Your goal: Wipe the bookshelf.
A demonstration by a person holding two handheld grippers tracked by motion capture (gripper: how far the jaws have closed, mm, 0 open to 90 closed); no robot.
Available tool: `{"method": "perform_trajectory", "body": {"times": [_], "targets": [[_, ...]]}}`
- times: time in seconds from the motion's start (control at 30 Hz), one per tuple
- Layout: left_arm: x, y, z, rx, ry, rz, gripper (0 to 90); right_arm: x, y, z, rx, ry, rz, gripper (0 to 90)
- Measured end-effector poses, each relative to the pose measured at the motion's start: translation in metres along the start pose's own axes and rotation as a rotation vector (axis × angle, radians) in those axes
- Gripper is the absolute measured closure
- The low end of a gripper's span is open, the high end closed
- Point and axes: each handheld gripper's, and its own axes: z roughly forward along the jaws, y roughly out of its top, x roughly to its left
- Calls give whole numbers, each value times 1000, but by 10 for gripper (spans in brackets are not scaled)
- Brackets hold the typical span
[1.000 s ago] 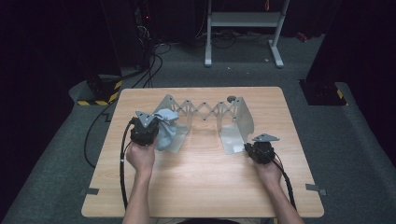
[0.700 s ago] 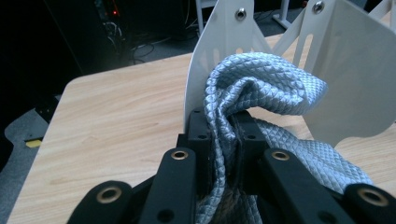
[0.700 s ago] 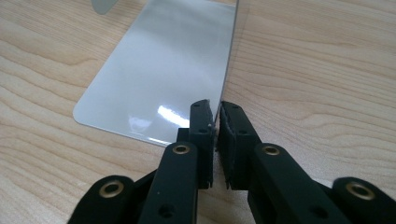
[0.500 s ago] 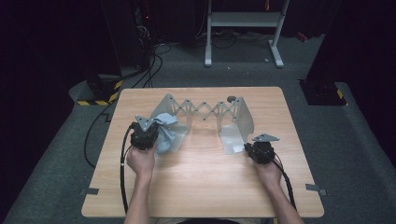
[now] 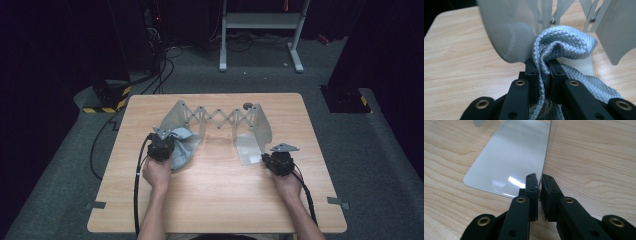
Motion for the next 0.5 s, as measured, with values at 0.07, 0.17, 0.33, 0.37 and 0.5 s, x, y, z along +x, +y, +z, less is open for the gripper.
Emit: {"method": "perform_trajectory", "body": {"times": [0.07,0.17,0.33,0.37,0.5], "targets": [[-1,-2,3,12,4,4,801,0,0,0,0,0,0,843],[-2,-5,8,39,9,16,801,0,0,0,0,1,0,843],[-4,-10,18,97,9,38,800,0,0,0,0,0,0,843],[-5,-11,19,99,13,42,800,0,0,0,0,0,-1,843],[-7,-12,21,114,13,59,800,0,0,0,0,0,-1,843]]}}
